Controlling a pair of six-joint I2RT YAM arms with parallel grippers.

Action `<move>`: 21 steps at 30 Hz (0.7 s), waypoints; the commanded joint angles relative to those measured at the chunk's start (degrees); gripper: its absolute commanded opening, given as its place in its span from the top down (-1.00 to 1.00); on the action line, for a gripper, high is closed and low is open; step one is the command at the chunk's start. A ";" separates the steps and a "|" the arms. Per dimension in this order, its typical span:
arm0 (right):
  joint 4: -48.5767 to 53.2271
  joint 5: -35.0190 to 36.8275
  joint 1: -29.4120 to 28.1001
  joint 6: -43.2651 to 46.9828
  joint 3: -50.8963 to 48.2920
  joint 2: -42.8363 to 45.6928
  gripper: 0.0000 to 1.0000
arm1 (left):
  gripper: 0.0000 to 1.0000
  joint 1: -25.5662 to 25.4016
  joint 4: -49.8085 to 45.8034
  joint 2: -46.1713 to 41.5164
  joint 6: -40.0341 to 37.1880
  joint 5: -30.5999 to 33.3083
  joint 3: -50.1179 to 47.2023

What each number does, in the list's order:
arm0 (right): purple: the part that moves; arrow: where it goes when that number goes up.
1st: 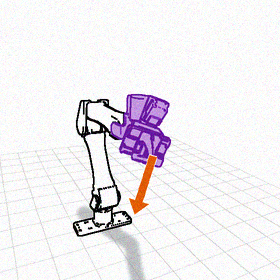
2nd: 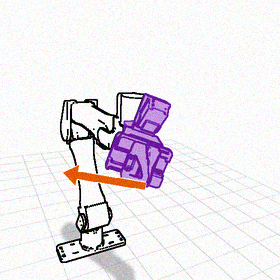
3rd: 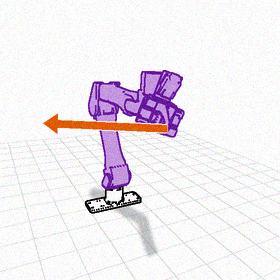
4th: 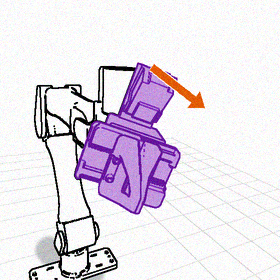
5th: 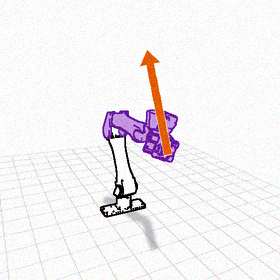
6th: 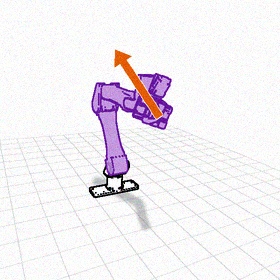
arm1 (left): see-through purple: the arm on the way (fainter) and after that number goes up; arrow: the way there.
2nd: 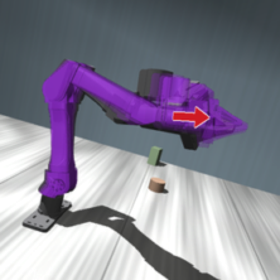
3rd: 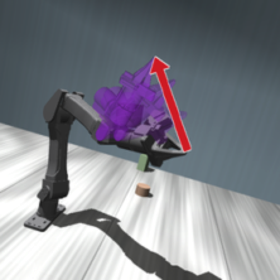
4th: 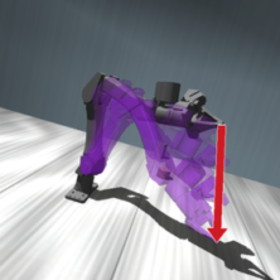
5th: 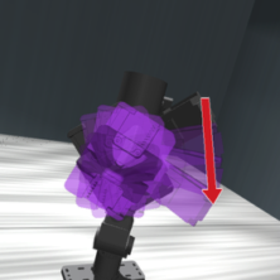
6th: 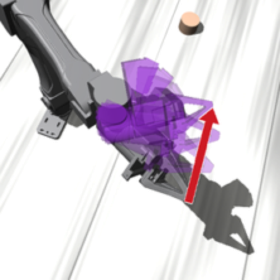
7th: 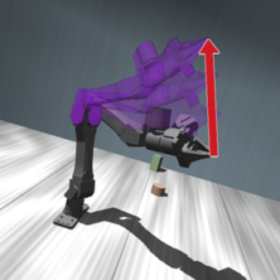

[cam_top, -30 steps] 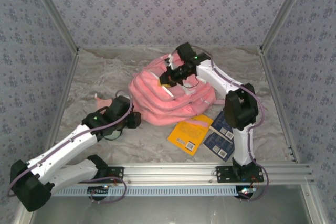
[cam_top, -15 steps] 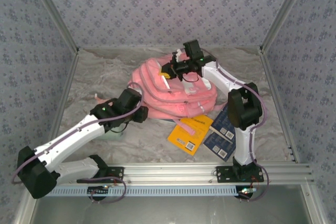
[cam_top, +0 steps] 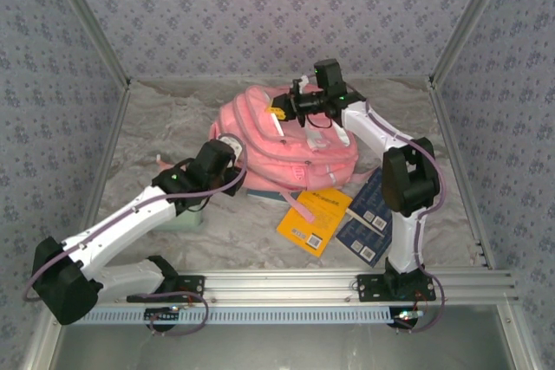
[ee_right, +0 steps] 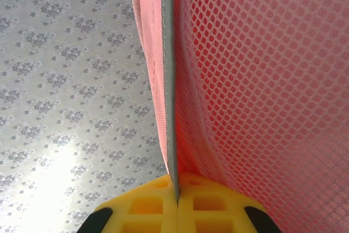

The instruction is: Pack the student bag

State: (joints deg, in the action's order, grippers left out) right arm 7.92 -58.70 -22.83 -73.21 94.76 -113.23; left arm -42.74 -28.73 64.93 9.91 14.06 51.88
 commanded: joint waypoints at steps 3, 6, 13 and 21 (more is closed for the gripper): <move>-4.92 -4.91 0.23 -3.71 3.25 4.55 1.00 | -0.04 0.44 6.41 2.69 -1.89 -1.14 -1.00; -6.46 -5.20 0.25 -4.90 3.25 4.60 1.00 | -0.11 0.64 9.03 5.38 -0.08 -0.97 -0.92; -9.49 -5.88 0.33 -7.17 2.84 5.08 1.00 | -0.05 2.91 10.40 10.78 1.74 1.61 0.76; -5.00 -7.31 1.23 -2.25 2.39 5.65 1.00 | 0.49 5.38 9.99 8.99 0.36 0.18 0.09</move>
State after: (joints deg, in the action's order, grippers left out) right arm 3.79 -60.90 -22.33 -77.89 94.78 -112.97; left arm -38.13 -19.31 75.75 10.98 14.66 51.11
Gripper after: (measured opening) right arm 0.049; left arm 0.267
